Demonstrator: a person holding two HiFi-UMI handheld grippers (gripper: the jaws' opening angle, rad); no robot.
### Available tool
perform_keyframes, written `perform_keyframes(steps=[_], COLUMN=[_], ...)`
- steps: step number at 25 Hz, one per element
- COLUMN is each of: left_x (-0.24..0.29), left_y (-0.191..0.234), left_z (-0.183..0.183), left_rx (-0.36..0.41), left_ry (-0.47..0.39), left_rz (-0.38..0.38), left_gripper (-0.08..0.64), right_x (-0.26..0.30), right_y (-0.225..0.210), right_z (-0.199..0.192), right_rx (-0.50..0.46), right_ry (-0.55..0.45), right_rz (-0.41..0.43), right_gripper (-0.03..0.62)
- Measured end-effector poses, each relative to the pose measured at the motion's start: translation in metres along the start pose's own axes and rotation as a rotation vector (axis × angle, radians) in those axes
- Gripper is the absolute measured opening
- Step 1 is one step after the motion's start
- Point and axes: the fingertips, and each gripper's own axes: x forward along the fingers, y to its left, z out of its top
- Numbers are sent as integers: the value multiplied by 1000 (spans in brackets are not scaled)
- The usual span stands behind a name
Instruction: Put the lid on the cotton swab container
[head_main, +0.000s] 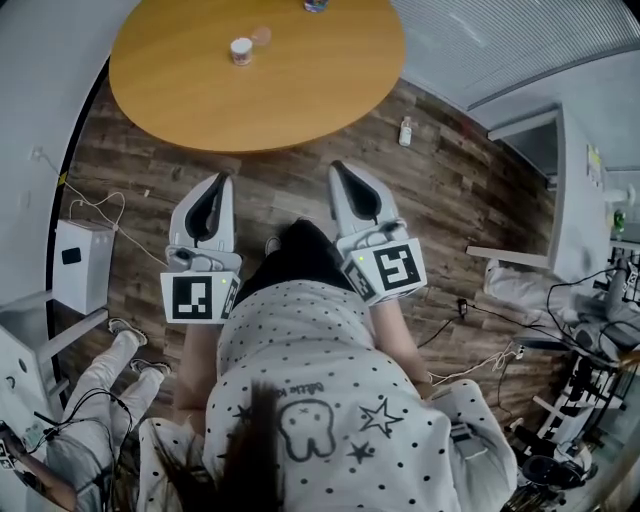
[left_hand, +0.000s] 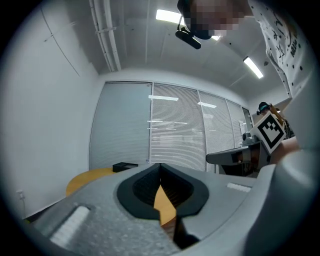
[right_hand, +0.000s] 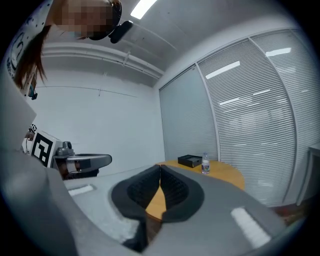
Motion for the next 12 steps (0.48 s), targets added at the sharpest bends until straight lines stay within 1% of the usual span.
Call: perform_keyframes(steps=[7,12], left_x=[27,55], left_y=[19,37], left_z=[0,-9], left_rx=[6,-3], left_ry=[13,30], left_rz=[37,83], left_gripper=[11,11], right_x=[38,75], right_y=[-7,-28], right_z=[-4,-7], right_rx=[12,18], right_ry=[18,26], right_rz=[37,67], right_gripper=[5,5])
